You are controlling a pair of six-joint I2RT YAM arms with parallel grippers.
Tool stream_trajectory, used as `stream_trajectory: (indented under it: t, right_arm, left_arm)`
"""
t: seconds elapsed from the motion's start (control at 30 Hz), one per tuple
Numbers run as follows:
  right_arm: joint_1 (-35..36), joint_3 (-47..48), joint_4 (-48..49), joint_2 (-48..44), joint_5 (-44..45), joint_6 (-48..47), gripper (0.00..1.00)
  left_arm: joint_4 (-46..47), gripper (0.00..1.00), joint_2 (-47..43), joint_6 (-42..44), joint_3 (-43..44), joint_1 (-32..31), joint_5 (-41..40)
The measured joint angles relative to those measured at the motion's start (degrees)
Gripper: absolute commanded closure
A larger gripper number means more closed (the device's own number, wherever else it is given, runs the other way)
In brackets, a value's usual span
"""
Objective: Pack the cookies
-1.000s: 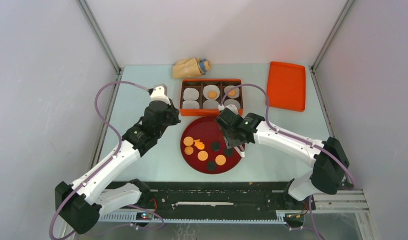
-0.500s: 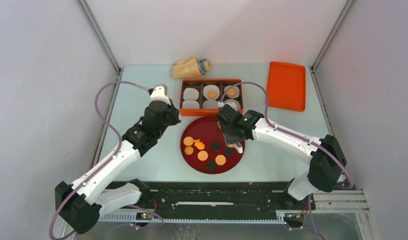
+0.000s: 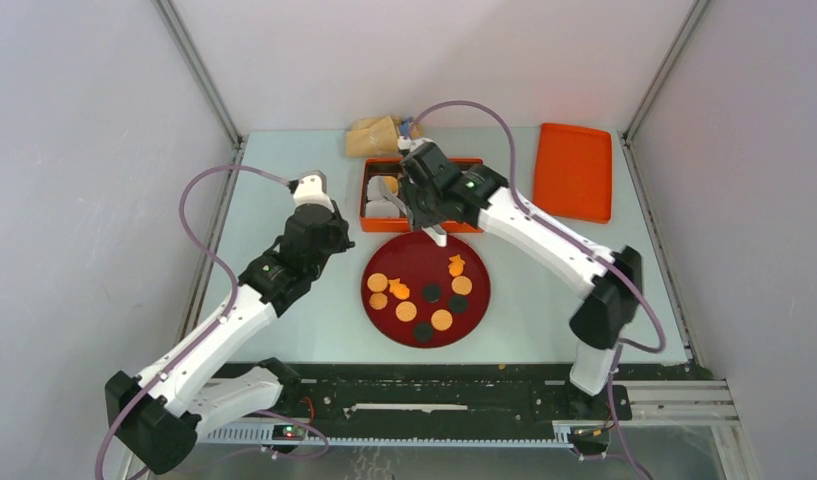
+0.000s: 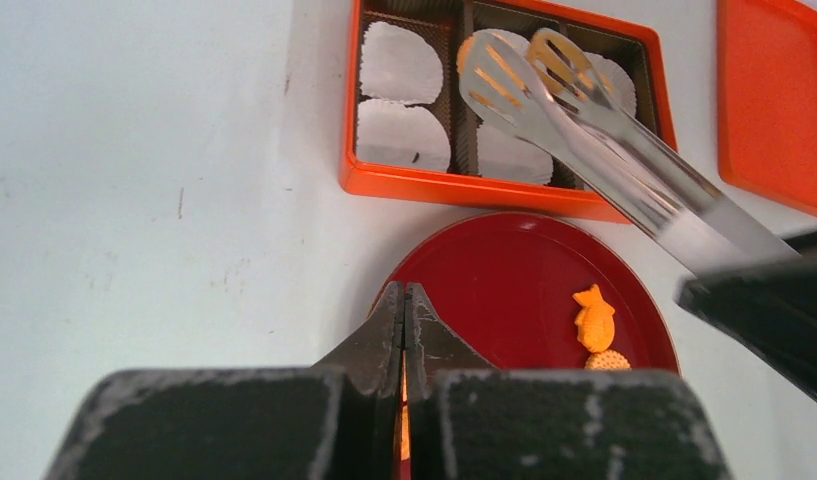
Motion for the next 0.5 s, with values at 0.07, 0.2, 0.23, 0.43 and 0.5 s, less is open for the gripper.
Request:
stream_trajectory:
  t: [0.07, 0.2, 0.23, 0.43, 0.5]
  right_arm:
    - [-0.9, 4.0, 0.1, 4.5, -1.0, -0.9, 0.78]
    - [-3.0, 11.9, -0.4, 14.6, -2.9, -2.3, 0.79]
    - [-3.5, 14.2, -0.6, 17.2, -3.4, -2.7, 0.79]
    - [-6.9, 22.6, -1.4, 26.5, -6.0, -4.2, 0.78]
    - [-7.6, 24.0, -1.7, 27.6, -6.7, -4.5, 0.75]
  left_arm:
    - [-0.7, 1.0, -0.6, 0.1, 0.0, 0.1, -0.8]
    - [-2.0, 1.0, -1.8, 0.1, 0.0, 0.3, -2.4]
    - [-2.1, 1.0, -2.1, 0.1, 0.0, 0.4, -2.7]
    - [-2.5, 1.0, -2.6, 0.1, 0.0, 0.6, -3.6]
    - [-2.5, 1.0, -2.6, 0.1, 0.0, 0.6, -3.6]
